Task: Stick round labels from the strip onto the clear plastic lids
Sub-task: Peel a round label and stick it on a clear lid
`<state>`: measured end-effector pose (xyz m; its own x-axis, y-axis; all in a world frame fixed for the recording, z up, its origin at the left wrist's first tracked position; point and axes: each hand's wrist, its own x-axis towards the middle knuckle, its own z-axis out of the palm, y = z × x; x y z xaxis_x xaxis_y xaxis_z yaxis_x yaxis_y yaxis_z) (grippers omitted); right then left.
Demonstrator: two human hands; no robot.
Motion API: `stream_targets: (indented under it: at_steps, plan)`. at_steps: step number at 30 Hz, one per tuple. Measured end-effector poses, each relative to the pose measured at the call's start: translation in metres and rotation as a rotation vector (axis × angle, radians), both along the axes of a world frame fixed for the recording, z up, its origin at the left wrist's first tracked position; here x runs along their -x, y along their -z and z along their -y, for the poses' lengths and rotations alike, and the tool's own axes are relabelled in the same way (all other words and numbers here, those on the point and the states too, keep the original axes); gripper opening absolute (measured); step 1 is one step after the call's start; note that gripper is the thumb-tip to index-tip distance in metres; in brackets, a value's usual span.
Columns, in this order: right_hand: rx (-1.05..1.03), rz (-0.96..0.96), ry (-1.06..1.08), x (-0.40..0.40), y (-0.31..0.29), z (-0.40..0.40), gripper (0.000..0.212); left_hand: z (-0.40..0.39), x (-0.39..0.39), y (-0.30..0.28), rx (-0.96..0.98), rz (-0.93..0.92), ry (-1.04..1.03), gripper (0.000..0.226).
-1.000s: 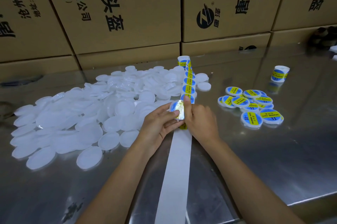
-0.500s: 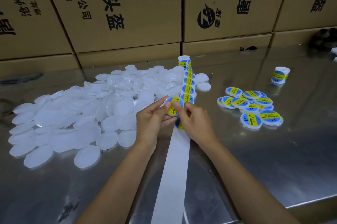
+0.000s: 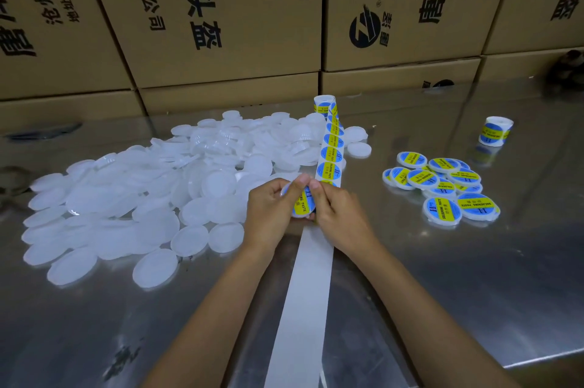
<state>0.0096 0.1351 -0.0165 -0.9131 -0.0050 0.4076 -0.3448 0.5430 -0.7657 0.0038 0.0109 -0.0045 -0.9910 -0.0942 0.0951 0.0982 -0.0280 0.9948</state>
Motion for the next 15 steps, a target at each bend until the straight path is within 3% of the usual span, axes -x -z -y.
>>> stream_targets:
  at_steps: [3, 7, 11, 15]
  plan:
    - [0.141, 0.028, -0.012, 0.0009, -0.0011, 0.0009, 0.045, -0.001, 0.0023, 0.0015, 0.062, -0.029, -0.028, 0.039]
    - [-0.054, 0.054, 0.064, -0.0006, 0.0029, 0.0013, 0.064, 0.0005, 0.0043, 0.0042, 0.052, 0.01, -0.041, 0.043]
    - [-0.097, 0.019, 0.118, 0.0033, 0.0049, -0.0043, 0.056, 0.0001, 0.0038, 0.0023, -0.096, 0.152, 0.038, 0.037]
    - [-0.077, -0.02, 0.16, 0.0026, 0.0043, -0.0068, 0.048, 0.0007, 0.0019, 0.0005, -0.117, 0.092, 0.19, 0.032]
